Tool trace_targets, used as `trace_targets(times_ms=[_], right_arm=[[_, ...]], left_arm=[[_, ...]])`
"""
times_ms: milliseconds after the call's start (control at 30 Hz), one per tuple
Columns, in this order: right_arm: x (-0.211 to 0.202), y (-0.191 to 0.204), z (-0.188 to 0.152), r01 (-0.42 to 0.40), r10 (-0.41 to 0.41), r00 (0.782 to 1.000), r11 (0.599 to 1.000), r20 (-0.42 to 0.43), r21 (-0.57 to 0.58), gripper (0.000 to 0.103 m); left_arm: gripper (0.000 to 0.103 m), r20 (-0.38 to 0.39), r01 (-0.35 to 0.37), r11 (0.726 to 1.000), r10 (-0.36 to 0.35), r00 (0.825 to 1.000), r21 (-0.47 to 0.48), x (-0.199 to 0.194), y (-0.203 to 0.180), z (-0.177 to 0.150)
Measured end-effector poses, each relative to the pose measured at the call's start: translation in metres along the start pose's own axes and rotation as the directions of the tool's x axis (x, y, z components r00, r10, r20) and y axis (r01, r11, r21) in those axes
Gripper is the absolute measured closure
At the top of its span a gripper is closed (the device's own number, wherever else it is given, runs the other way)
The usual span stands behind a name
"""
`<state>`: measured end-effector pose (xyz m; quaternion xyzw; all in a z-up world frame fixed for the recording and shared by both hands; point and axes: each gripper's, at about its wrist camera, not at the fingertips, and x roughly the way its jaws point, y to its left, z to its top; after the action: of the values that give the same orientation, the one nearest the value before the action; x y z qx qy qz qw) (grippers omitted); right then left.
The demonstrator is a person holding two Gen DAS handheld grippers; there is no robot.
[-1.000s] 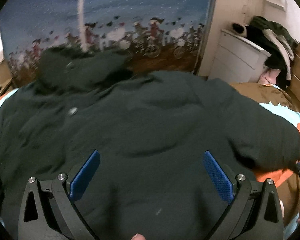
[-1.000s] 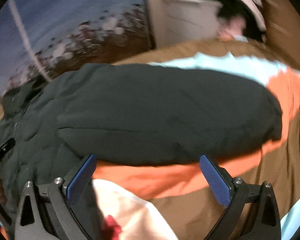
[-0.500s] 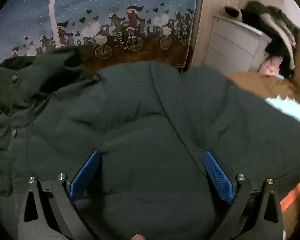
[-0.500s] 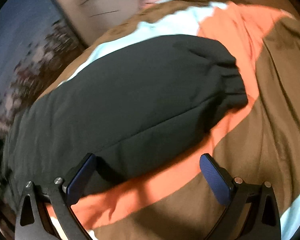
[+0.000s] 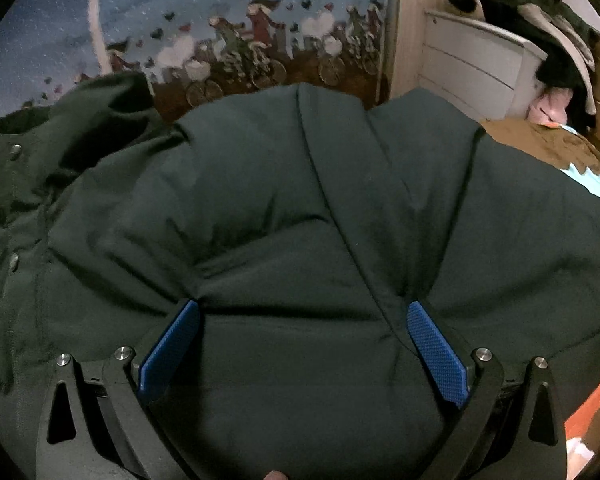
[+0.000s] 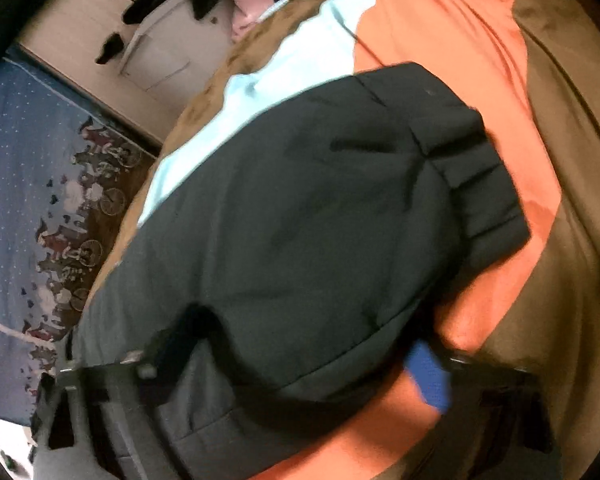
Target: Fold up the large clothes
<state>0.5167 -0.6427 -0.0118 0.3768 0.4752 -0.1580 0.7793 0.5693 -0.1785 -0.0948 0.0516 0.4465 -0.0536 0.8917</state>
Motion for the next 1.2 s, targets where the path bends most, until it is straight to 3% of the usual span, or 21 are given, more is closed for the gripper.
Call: trace_targets(times_ms=[67, 167, 333, 467, 600, 667, 767, 867, 1100, 1200], right_arm=[[-0.009, 0.011, 0.0, -0.001, 0.001, 1.0, 1.0, 0.03, -0.022, 0.06], [-0.021, 0.025, 0.003, -0.014, 0.017, 0.998, 0.998, 0.061, -0.054, 0.082], [-0.058, 0.079, -0.008, 0.013, 0.026, 0.986, 0.974, 0.167, -0.227, 0.087], [-0.088, 0.146, -0.038, 0.037, 0.078, 0.967, 0.899, 0.243, -0.437, 0.087], [-0.112, 0.221, -0.094, 0.014, 0.206, 0.945, 0.752, 0.255, -0.66, 0.087], [-0.116, 0.261, -0.136, -0.013, 0.269, 0.942, 0.628, 0.202, -0.778, 0.087], [-0.118, 0.296, -0.189, -0.047, 0.329, 0.935, 0.487, 0.134, -0.872, 0.087], [-0.117, 0.329, -0.252, -0.065, 0.372, 0.926, 0.319, 0.062, -0.946, 0.087], [-0.093, 0.361, -0.373, -0.084, 0.333, 0.94, 0.006, -0.078, -0.996, 0.087], [-0.08, 0.361, -0.412, -0.105, 0.297, 0.946, -0.09, -0.127, -0.99, 0.087]], left_arm=[[0.001, -0.02, 0.042, 0.999, -0.042, 0.999, 0.011, -0.004, 0.007, 0.001], [0.001, -0.011, 0.092, 0.996, -0.092, 0.996, -0.018, -0.023, 0.027, -0.003], [0.001, -0.009, 0.14, 0.985, -0.141, 0.99, -0.103, -0.059, 0.072, -0.01], [0.001, 0.005, 0.137, 0.979, -0.138, 0.99, -0.149, -0.098, 0.111, -0.014], [0.001, 0.034, 0.134, 0.973, -0.13, 0.991, -0.189, -0.144, 0.15, -0.024], [0.001, 0.04, 0.122, 0.971, -0.117, 0.992, -0.205, -0.164, 0.165, -0.03], [0.001, 0.039, 0.111, 0.962, -0.105, 0.994, -0.248, -0.193, 0.195, -0.045], [0.001, 0.034, 0.105, 0.951, -0.099, 0.994, -0.292, -0.22, 0.226, -0.063], [0.001, 0.06, 0.125, 0.927, -0.11, 0.992, -0.353, -0.278, 0.285, -0.11], [0.001, 0.072, 0.153, 0.909, -0.136, 0.988, -0.388, -0.289, 0.302, -0.125]])
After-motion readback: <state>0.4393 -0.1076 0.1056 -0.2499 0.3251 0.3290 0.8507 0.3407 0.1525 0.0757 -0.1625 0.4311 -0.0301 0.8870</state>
